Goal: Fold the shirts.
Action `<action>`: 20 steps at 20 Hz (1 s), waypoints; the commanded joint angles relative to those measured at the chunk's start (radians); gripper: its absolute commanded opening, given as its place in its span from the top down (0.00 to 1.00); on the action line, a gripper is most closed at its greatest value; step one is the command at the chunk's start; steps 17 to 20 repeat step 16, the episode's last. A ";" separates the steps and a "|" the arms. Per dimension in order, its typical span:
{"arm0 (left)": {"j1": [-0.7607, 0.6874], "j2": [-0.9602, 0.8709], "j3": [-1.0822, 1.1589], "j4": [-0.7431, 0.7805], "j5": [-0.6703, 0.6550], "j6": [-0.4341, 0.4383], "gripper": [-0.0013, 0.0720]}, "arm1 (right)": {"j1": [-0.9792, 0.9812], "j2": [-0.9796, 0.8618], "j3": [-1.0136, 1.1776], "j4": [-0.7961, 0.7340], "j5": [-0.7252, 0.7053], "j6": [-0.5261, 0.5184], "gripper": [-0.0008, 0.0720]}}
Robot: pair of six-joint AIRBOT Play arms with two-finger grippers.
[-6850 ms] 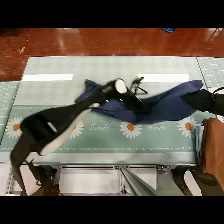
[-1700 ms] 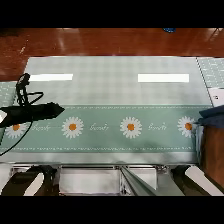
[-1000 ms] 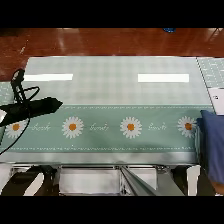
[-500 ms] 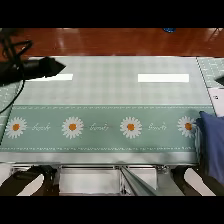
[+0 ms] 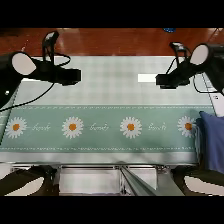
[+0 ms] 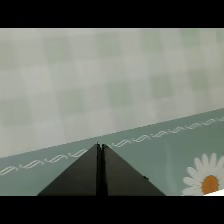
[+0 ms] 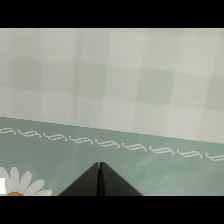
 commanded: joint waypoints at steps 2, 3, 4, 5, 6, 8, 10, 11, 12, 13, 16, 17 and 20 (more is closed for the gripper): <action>0.044 -0.027 -0.021 0.054 -0.038 -0.063 0.96 | 0.033 -0.050 0.004 -0.065 0.010 0.024 0.95; 0.044 -0.029 -0.021 0.054 -0.041 -0.063 0.96 | 0.033 -0.050 0.004 -0.066 0.010 0.024 0.95; 0.044 -0.031 -0.021 0.054 -0.032 -0.063 0.96 | 0.033 -0.050 0.004 -0.066 0.010 0.024 0.95; 0.044 -0.031 -0.021 0.054 -0.027 -0.063 0.96 | 0.033 -0.050 0.004 -0.066 0.010 0.024 0.95; 0.044 -0.031 -0.021 0.054 -0.025 -0.063 0.96 | 0.033 -0.050 0.004 -0.066 0.010 0.024 0.95; 0.044 -0.031 -0.021 0.054 -0.025 -0.063 0.96 | 0.033 -0.050 0.004 -0.066 0.010 0.024 0.95; 0.044 -0.032 -0.021 0.054 -0.025 -0.063 0.96 | 0.033 -0.050 0.004 -0.066 0.010 0.024 0.95; 0.044 -0.032 -0.021 0.054 -0.025 -0.063 0.96 | 0.033 -0.050 0.004 -0.066 0.010 0.024 0.95; 0.044 -0.032 -0.021 0.054 -0.025 -0.063 0.96 | 0.033 -0.050 0.004 -0.066 0.010 0.024 0.95; 0.044 -0.032 -0.021 0.054 -0.025 -0.063 0.96 | 0.033 -0.050 0.004 -0.066 0.010 0.024 0.95; 0.044 -0.032 -0.021 0.054 -0.025 -0.063 0.96 | 0.033 -0.050 0.004 -0.066 0.010 0.024 0.95; 0.044 -0.032 -0.021 0.054 -0.025 -0.063 0.96 | 0.033 -0.050 0.004 -0.066 0.010 0.024 0.95; 0.044 -0.032 -0.021 0.054 -0.025 -0.063 0.96 | 0.033 -0.050 0.004 -0.066 0.010 0.024 0.95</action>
